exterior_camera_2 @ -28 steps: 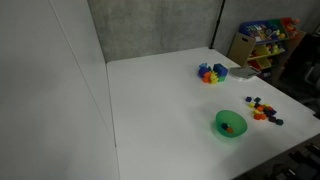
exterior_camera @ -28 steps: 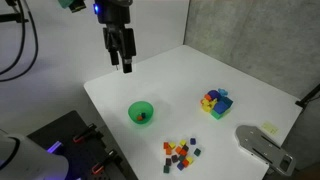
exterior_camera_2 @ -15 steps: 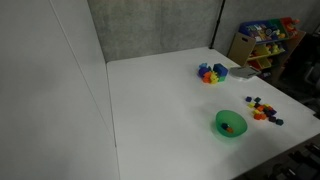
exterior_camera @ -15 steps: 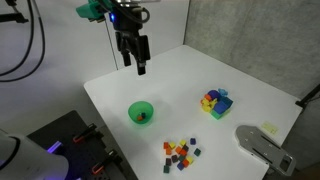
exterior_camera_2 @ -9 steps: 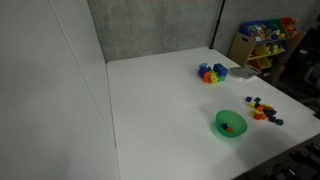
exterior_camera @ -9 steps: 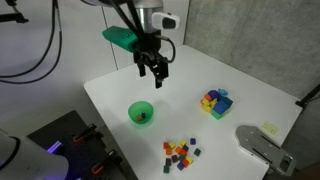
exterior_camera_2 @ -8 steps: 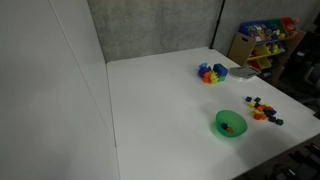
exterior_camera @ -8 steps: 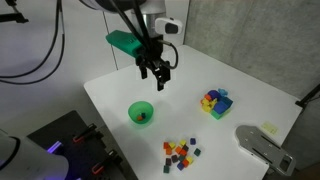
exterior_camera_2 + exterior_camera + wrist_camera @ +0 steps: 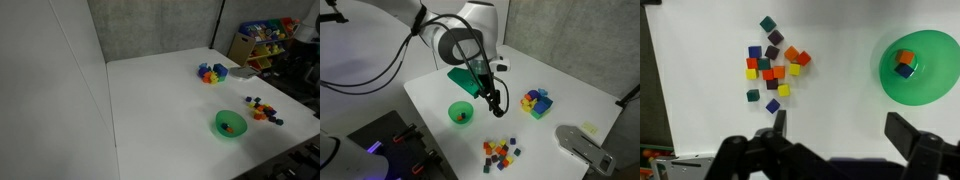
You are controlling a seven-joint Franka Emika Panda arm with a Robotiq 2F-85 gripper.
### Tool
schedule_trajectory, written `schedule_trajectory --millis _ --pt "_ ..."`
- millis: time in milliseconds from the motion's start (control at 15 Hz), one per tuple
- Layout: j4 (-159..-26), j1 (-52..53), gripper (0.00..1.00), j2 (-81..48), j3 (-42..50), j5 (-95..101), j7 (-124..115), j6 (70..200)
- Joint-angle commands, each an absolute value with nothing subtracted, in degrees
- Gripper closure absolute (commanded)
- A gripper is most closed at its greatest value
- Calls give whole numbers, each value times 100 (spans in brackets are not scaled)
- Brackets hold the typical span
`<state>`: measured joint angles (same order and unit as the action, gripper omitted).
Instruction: Pick up a small red block and put it in the green bowl
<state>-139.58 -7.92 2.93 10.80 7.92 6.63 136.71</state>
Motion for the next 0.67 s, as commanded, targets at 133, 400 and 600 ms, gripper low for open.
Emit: schedule_trajectory --millis 133,400,600 --pt "-13949 -934 0 -624 1041 308 1706 14497" --pt "-14011 -978 0 -761 1003 408 1657 14520" --pt "-13948 -1000 0 -851 999 410 1709 14525"
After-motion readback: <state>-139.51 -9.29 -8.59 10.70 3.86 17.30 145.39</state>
